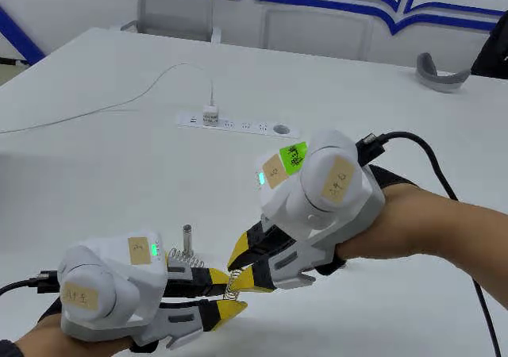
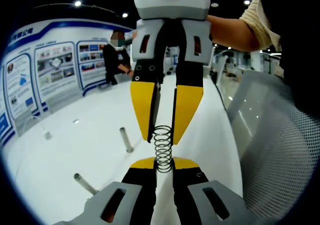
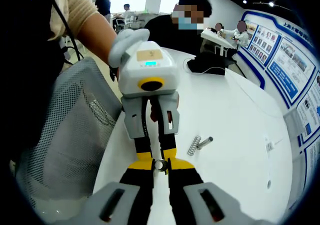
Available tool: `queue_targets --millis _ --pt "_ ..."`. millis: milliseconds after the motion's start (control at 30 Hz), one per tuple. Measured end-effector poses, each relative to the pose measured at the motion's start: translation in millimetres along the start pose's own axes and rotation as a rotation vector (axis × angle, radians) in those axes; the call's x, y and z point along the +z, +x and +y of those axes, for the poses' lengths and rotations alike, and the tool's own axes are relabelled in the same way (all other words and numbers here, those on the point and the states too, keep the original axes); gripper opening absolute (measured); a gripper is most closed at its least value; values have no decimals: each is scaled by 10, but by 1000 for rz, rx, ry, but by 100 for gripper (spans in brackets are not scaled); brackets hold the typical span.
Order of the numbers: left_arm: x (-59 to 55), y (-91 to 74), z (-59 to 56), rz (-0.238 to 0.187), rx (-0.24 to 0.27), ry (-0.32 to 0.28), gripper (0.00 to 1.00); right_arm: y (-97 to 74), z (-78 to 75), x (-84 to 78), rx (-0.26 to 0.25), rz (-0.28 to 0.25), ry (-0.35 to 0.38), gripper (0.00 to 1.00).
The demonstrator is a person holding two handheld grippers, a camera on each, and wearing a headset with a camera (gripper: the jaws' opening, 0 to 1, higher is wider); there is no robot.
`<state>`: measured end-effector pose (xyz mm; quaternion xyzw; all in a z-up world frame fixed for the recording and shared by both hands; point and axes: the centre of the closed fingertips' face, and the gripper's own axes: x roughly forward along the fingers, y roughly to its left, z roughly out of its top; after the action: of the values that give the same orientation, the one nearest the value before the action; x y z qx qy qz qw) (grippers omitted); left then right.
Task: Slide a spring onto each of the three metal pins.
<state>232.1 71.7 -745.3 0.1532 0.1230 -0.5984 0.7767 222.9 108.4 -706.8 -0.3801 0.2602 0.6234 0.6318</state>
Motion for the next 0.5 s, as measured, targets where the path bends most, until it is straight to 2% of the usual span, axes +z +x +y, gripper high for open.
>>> queue_targets --millis 500 --pt "-1 5 -3 -7 1 -9 11 33 26 59 -3 -24 18 13"
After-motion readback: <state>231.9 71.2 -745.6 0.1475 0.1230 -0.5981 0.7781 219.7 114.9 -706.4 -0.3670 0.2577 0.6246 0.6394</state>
